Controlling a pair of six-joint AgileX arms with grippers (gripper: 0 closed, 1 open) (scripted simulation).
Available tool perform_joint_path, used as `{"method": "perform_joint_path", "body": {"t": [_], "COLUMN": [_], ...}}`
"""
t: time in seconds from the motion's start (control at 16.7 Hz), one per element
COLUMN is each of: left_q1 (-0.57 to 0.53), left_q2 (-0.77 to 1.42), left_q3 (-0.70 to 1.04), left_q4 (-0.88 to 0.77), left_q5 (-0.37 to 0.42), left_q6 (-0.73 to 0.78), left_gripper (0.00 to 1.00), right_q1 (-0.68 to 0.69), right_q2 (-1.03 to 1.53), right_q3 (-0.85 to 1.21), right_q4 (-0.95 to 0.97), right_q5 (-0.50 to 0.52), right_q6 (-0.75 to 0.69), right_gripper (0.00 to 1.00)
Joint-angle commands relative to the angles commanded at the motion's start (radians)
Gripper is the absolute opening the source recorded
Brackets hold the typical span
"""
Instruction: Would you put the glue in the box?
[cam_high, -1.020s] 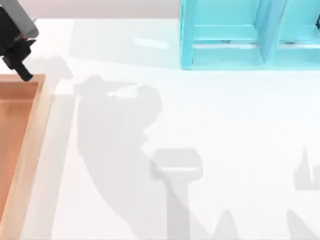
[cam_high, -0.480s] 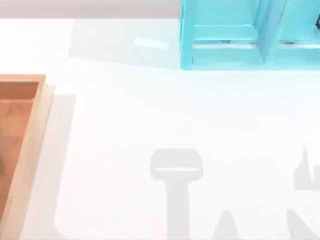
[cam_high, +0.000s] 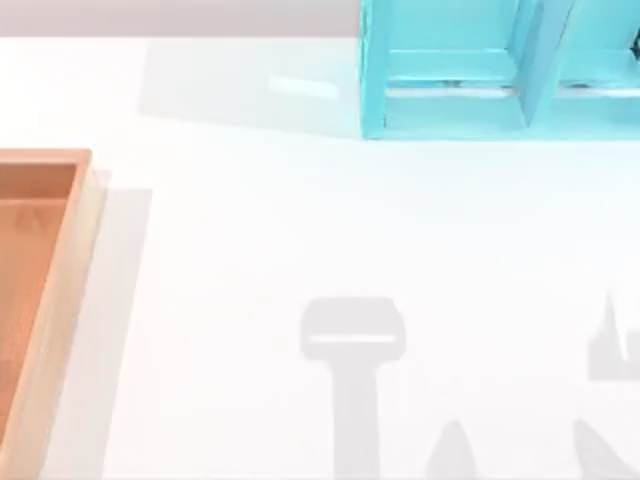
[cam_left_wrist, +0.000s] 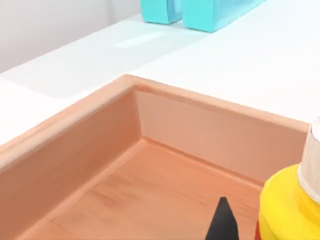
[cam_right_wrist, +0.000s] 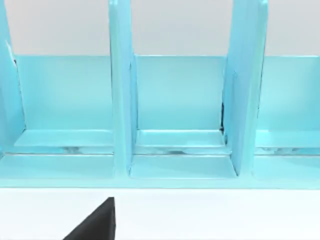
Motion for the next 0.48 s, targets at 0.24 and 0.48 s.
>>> {"method": "perform_joint_path", "body": {"t": [0.24,0.48], "left_q1": [0.064,0.071], "left_q2": [0.058,0.069], "left_q3": [-0.025,-0.03], "left_q4": [-0.156,-0.181], "left_q5": [0.07,0.081], "left_q6": [0.172,0.199], "left_gripper": [0.0,0.0], "right_q1": [0.0,0.0], "right_q2": [0.0,0.0], "right_q3": [0.0,0.0], "right_q4": [0.0,0.0], "right_q5": [0.0,0.0], "right_q6": [0.0,0.0], "right_gripper": [1.0,1.0]}}
